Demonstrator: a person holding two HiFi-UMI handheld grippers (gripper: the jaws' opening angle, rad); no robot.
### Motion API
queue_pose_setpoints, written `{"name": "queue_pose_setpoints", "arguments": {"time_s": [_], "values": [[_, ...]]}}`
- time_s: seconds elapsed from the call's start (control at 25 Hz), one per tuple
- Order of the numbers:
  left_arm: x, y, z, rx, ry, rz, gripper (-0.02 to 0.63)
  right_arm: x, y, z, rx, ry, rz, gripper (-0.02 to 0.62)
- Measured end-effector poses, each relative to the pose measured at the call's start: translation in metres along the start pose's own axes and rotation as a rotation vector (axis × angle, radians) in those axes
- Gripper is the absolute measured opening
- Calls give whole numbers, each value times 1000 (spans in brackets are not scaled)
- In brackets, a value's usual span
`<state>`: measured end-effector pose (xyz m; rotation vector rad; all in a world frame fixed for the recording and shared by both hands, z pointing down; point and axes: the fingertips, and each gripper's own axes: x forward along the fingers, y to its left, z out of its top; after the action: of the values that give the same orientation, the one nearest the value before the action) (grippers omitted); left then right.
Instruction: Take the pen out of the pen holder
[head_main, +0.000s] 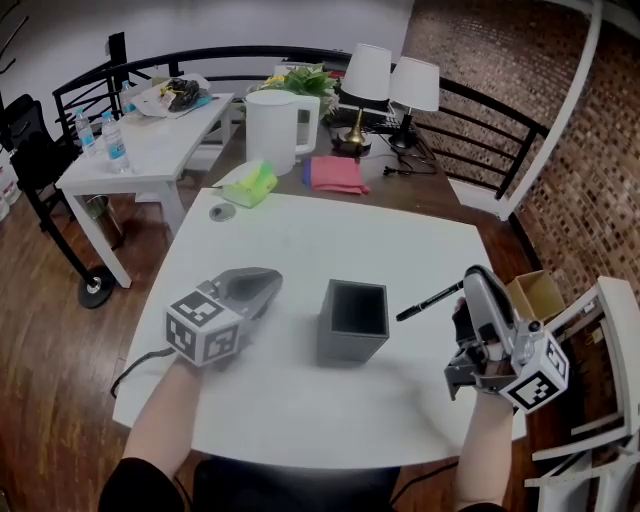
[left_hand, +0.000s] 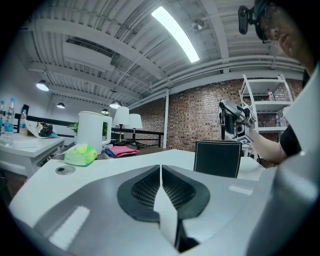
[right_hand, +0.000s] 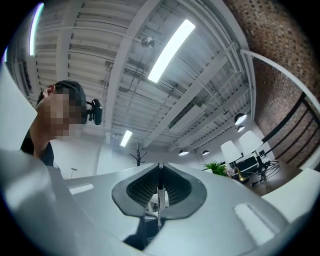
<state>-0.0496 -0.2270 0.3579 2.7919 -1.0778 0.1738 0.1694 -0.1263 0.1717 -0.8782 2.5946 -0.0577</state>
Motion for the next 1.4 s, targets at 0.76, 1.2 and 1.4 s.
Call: {"name": "queue_pose_setpoints", "arguments": {"time_s": [0.76, 1.2, 1.4], "values": [[-1, -1, 3, -3, 0, 5, 12, -26, -93, -133, 425, 403, -291, 39], [0, -5, 1, -2, 13, -15, 12, -23, -117, -180, 541, 493, -372, 60], [1, -5, 1, -4, 16, -19, 12, -16, -118, -173, 478, 443, -363, 63]]}}
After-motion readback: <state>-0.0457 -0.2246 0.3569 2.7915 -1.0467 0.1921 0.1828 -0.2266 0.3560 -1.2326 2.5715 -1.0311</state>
